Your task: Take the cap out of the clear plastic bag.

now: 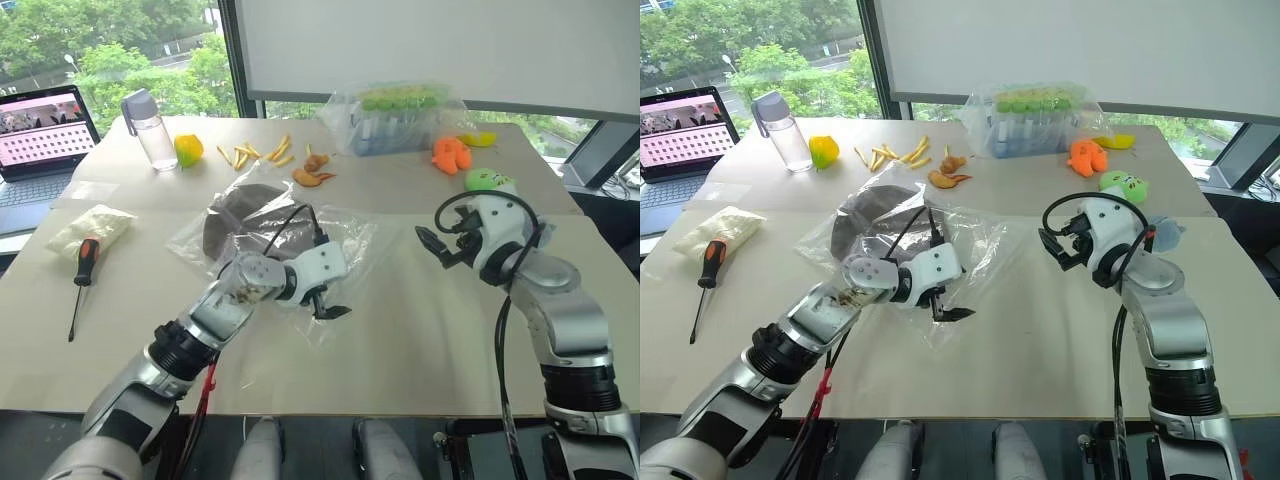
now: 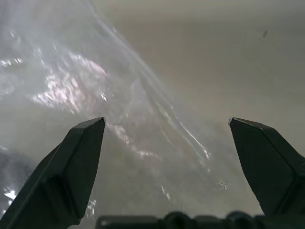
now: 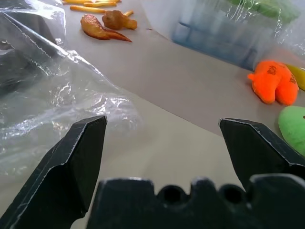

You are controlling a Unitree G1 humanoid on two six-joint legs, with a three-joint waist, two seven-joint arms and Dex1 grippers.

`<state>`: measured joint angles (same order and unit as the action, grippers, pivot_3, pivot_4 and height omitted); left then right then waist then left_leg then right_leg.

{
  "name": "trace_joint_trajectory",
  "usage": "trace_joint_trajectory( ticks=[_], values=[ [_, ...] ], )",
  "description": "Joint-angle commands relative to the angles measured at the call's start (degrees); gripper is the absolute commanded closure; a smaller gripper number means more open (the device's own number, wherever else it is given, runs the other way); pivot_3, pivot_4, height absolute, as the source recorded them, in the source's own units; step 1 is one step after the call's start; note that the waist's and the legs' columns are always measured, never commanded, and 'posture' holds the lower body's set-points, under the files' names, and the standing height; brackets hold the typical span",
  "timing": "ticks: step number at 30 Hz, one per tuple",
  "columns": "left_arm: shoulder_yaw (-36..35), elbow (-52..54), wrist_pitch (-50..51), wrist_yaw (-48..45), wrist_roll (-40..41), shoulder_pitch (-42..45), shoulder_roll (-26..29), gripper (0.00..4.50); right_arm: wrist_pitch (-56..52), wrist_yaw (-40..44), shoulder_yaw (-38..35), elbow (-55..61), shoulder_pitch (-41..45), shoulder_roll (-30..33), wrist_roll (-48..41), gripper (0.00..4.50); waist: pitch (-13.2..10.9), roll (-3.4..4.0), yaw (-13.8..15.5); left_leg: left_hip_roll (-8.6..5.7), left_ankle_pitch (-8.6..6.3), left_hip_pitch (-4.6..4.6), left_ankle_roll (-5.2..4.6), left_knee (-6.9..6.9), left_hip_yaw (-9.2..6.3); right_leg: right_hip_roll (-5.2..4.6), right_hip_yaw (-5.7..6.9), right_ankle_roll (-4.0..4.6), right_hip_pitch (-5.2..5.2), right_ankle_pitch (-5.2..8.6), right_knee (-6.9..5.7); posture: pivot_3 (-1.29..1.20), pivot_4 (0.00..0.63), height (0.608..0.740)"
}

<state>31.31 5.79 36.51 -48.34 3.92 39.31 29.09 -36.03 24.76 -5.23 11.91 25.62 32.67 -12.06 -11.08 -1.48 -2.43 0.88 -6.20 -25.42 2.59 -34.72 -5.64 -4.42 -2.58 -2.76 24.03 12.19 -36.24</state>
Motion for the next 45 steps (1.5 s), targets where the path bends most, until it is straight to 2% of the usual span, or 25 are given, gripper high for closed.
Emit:
trace_joint_trajectory(
  ticks=[1,3,8,12,13,20,25,30,36,39,45],
  values=[
    [0.6,-0.2,-1.7,-1.0,-2.4,0.2,0.0,0.28,-0.1,-0.6,-1.1,2.6,1.1,0.1,-0.1,0.00,0.0,0.00,0.0,0.00,0.00,0.00,0.00,-0.01,0.00,0.00,0.00,0.00,0.00,0.00,-0.01,0.00,0.150,0.740],
    [0.3,-1.1,-2.3,-0.8,-3.2,0.4,-0.1,0.76,-0.1,-0.5,-1.2,2.6,1.1,0.1,0.0,0.00,0.0,0.00,0.0,0.00,0.00,0.00,0.00,-0.01,0.00,0.00,0.00,0.00,0.00,0.00,-0.01,0.00,0.150,0.740],
    [-1.8,-3.7,-3.1,-0.2,-3.5,1.3,-1.1,2.52,0.3,-0.6,-0.9,2.2,1.3,-0.2,0.2,0.00,0.0,0.00,0.0,0.00,0.00,0.00,0.00,0.00,0.00,0.00,0.00,0.01,0.01,0.00,-0.01,0.00,0.150,0.740],
    [-2.7,-5.5,-4.0,-0.3,-4.2,1.8,-1.8,4.10,0.5,-0.6,-0.7,1.8,1.8,-0.4,0.3,0.00,0.0,0.00,0.0,0.00,0.00,0.00,0.00,-0.01,0.00,0.00,0.00,0.00,0.01,0.00,-0.01,0.00,0.150,0.740],
    [-3.0,-5.9,-4.2,-0.2,-4.4,1.9,-1.9,4.31,0.5,-0.5,-0.7,1.7,1.8,-0.4,0.3,0.00,0.0,0.00,0.0,0.00,0.00,0.00,0.00,0.00,0.00,0.00,0.00,0.00,0.01,0.00,0.00,0.00,0.150,0.740],
    [-7.4,-9.9,-6.0,1.0,-4.5,4.9,-2.5,4.31,0.9,-0.4,-0.1,1.2,2.3,-1.2,0.3,0.00,0.0,0.00,-0.1,0.01,0.00,0.00,0.00,-0.01,0.00,0.00,0.00,-0.01,0.02,0.00,-0.02,0.00,0.150,0.740],
    [-14.6,-14.2,-5.7,2.9,-2.3,12.8,-3.6,4.31,0.5,0.6,0.4,1.6,1.9,-1.7,-0.3,0.00,0.0,0.00,0.0,0.00,0.00,-0.07,0.00,-0.01,0.00,0.00,0.01,-0.17,0.07,-0.10,-0.01,0.00,0.150,0.740],
    [-18.1,-14.7,-3.2,1.5,0.2,16.5,-4.3,4.31,0.2,1.4,1.1,2.1,1.4,-2.5,-1.3,0.00,0.0,0.00,0.0,-0.01,0.00,-0.09,0.00,0.02,0.00,-0.01,0.01,-0.42,0.06,-0.23,0.05,0.00,0.150,0.740],
    [-23.6,-8.4,14.3,-1.0,12.5,15.5,-8.9,4.31,-0.1,1.3,0.8,2.9,1.3,-4.3,-2.1,0.00,0.0,0.00,-0.1,0.00,0.00,-0.10,0.00,0.01,0.00,0.01,0.02,-0.45,0.09,-0.23,0.01,0.00,0.150,0.740],
    [-28.4,-6.4,21.9,1.7,18.0,16.8,-12.2,4.31,-0.3,1.2,-0.5,3.4,1.4,-5.5,-3.6,0.00,0.0,0.00,-0.1,-0.01,0.00,-0.10,0.00,-0.02,-0.01,0.00,0.01,-0.48,0.07,-0.25,0.01,0.00,0.150,0.740],
    [-23.6,-8.7,16.5,2.0,13.8,16.4,-8.2,4.31,-2.2,0.4,-2.2,4.9,2.0,-8.2,-7.7,0.00,0.0,0.00,-0.4,0.00,0.00,-0.04,0.00,-0.01,0.00,0.02,0.00,-0.48,0.06,-0.26,-0.02,0.00,0.150,0.740]
  ],
)
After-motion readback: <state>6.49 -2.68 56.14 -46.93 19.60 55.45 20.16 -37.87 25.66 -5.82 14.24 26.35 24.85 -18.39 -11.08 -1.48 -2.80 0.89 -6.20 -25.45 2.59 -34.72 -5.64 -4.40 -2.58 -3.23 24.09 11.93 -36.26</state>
